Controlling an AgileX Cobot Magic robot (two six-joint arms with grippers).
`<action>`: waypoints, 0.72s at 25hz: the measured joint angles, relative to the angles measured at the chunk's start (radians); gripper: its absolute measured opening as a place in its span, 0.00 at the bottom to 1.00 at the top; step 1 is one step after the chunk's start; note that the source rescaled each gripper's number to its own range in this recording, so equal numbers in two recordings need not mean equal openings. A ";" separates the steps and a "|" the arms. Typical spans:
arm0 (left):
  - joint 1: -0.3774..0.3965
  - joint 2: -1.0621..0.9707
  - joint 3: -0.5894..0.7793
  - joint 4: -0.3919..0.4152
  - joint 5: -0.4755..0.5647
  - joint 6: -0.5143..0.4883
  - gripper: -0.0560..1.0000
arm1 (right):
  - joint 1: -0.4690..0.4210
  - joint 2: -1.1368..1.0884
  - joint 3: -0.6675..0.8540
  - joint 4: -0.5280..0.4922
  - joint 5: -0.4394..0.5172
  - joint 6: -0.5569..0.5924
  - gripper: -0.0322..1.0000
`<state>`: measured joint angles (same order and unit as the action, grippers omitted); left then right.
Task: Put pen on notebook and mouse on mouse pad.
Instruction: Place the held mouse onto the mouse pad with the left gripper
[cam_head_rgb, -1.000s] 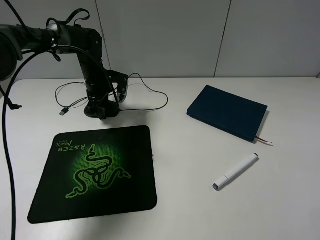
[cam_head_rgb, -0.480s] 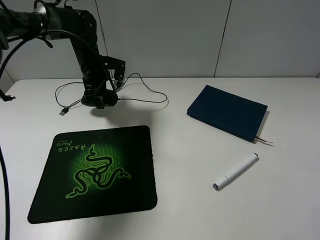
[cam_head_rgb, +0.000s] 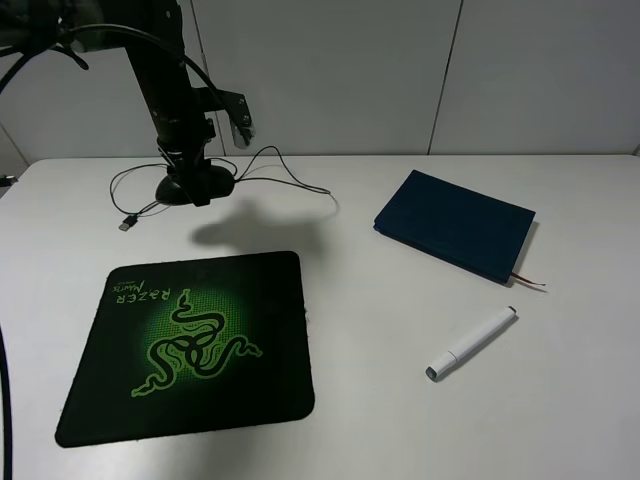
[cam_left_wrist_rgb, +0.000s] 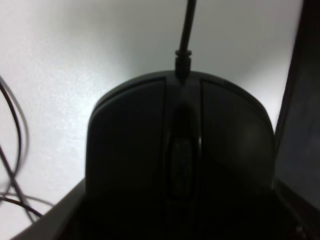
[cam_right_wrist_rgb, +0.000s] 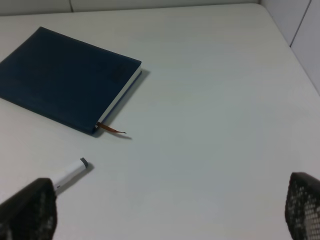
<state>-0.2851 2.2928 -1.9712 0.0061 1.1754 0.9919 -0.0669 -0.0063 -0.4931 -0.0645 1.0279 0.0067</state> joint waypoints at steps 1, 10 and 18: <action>-0.001 -0.003 0.000 0.000 0.000 -0.036 0.05 | 0.000 0.000 0.000 0.000 0.000 0.000 1.00; -0.103 -0.021 0.015 0.050 0.000 -0.229 0.05 | 0.000 0.000 0.000 0.000 0.000 -0.001 1.00; -0.185 -0.062 0.098 0.051 0.000 -0.390 0.05 | 0.000 0.000 0.000 0.000 0.000 -0.001 1.00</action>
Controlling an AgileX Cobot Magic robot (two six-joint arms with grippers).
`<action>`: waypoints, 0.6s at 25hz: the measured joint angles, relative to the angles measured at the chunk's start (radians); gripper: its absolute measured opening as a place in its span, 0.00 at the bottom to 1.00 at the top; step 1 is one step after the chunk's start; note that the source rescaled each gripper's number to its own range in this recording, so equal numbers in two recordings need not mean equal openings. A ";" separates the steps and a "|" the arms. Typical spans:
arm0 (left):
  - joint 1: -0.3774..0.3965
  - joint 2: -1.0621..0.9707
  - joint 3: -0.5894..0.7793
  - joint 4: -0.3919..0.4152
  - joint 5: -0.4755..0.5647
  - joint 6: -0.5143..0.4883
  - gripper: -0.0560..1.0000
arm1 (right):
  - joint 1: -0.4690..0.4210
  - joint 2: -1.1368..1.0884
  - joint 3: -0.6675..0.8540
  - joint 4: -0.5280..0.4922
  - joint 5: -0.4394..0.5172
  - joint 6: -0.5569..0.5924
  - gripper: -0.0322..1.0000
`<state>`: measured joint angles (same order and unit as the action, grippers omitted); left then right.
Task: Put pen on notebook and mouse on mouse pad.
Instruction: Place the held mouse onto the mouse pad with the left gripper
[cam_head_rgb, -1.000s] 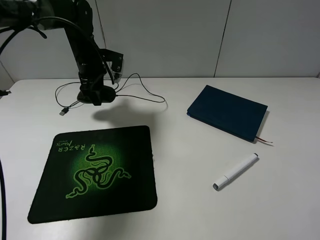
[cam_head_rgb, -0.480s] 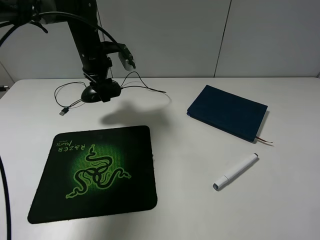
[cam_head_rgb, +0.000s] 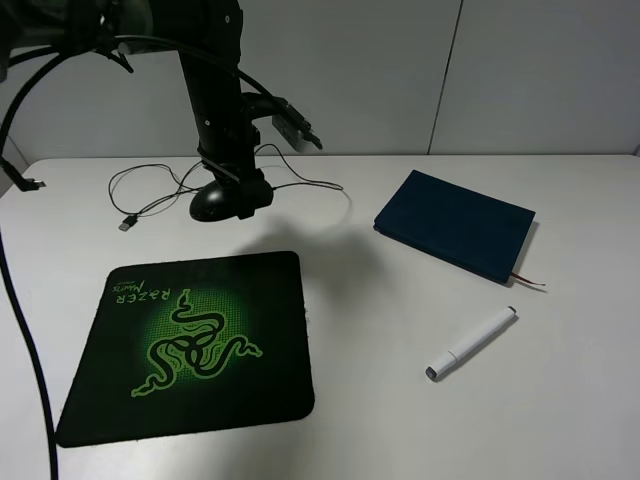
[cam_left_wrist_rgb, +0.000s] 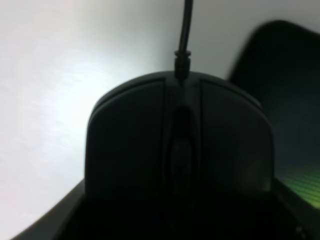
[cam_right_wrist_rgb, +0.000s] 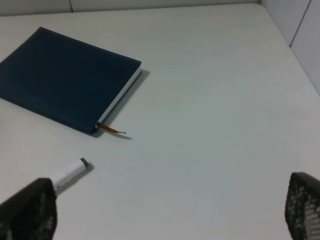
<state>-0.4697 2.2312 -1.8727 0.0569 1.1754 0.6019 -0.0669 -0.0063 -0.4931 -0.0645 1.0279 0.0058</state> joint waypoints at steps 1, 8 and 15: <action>-0.006 -0.013 0.029 0.000 0.000 -0.011 0.05 | 0.000 0.000 0.000 0.000 0.000 0.000 1.00; -0.016 -0.123 0.231 0.000 0.000 -0.093 0.05 | 0.000 0.000 0.000 0.000 0.000 0.000 1.00; -0.036 -0.196 0.419 -0.001 -0.001 -0.155 0.05 | 0.000 0.000 0.000 0.000 0.000 0.000 1.00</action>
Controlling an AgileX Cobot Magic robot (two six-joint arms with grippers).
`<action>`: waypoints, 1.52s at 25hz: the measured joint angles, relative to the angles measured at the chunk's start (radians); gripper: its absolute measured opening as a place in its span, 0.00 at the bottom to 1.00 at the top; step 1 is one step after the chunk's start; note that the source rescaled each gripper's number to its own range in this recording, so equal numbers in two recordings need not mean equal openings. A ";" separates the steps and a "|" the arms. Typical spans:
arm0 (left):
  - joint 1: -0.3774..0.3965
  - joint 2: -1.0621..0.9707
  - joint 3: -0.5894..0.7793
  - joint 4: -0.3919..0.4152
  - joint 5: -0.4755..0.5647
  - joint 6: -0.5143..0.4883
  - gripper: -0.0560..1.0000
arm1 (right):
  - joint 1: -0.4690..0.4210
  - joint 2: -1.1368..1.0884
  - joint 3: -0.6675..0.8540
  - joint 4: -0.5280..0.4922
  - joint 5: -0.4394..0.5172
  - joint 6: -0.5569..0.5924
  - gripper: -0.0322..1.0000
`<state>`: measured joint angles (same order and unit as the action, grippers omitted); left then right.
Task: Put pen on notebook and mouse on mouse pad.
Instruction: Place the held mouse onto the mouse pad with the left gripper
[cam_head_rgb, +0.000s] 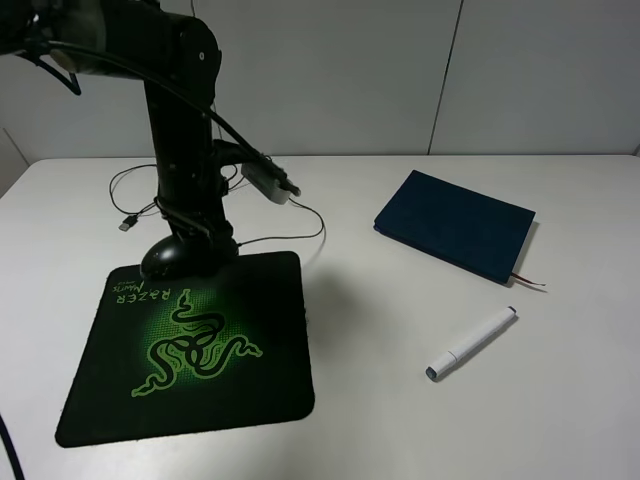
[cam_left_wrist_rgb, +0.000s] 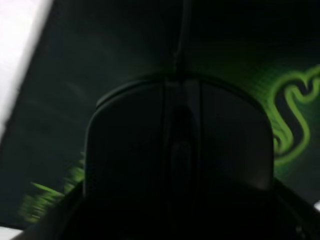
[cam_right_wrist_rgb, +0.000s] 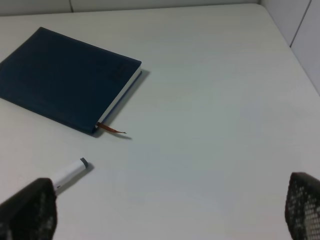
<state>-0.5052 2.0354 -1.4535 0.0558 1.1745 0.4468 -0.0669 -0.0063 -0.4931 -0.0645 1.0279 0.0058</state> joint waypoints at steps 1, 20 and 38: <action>-0.008 -0.006 0.024 0.000 -0.003 -0.009 0.05 | 0.000 0.000 0.000 0.000 0.000 0.000 1.00; -0.047 -0.096 0.391 -0.022 -0.384 -0.117 0.05 | 0.000 0.000 0.000 0.000 0.000 0.000 1.00; -0.047 -0.107 0.431 -0.025 -0.471 -0.122 0.05 | 0.000 0.000 0.000 0.000 0.000 0.000 1.00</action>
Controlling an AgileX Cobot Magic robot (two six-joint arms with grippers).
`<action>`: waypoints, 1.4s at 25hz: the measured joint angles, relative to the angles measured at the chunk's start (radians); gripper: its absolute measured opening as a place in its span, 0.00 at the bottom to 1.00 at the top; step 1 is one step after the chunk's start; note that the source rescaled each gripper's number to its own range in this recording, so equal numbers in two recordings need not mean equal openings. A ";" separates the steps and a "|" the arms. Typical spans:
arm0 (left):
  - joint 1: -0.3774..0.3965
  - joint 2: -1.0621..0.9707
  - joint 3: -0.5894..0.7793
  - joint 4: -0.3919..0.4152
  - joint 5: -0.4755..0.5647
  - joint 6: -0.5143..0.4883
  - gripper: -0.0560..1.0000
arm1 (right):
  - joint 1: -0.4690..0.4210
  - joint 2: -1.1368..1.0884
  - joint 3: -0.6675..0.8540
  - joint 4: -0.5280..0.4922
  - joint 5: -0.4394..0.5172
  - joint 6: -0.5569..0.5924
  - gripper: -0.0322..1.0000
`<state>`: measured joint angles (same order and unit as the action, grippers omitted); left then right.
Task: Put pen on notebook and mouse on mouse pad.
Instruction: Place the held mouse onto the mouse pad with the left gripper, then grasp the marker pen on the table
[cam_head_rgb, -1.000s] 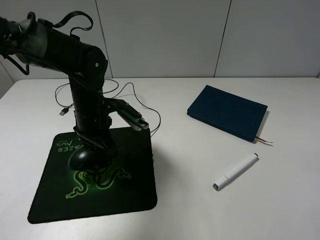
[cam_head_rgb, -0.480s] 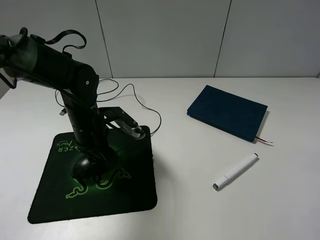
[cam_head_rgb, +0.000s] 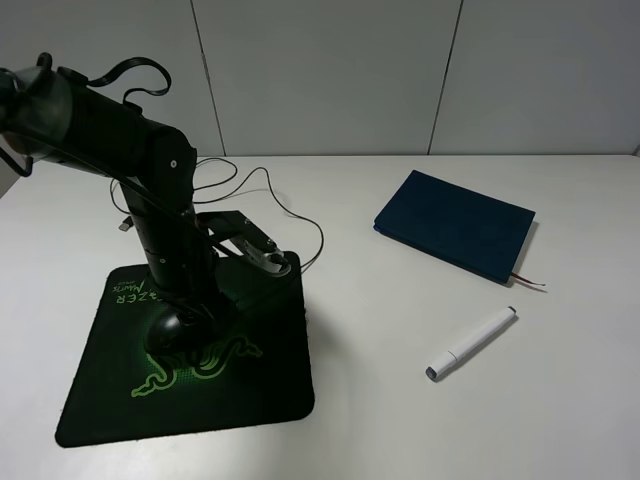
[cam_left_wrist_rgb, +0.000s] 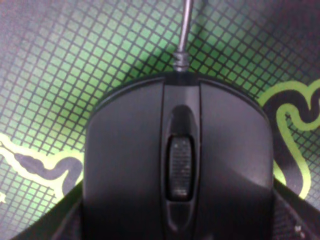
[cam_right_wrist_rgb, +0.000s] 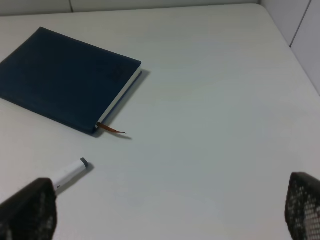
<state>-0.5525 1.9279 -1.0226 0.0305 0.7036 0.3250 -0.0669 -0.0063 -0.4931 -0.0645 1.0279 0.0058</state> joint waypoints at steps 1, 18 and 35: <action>0.000 0.000 0.000 0.000 0.000 0.000 0.05 | 0.000 0.000 0.000 0.000 0.000 0.000 1.00; 0.000 -0.003 0.000 -0.002 0.041 -0.027 0.99 | 0.000 0.000 0.000 0.000 0.000 0.000 1.00; 0.000 -0.255 0.000 0.008 0.103 -0.118 1.00 | 0.000 0.000 0.000 0.000 0.000 0.000 1.00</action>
<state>-0.5525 1.6729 -1.0226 0.0384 0.8063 0.2074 -0.0669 -0.0063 -0.4931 -0.0645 1.0279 0.0058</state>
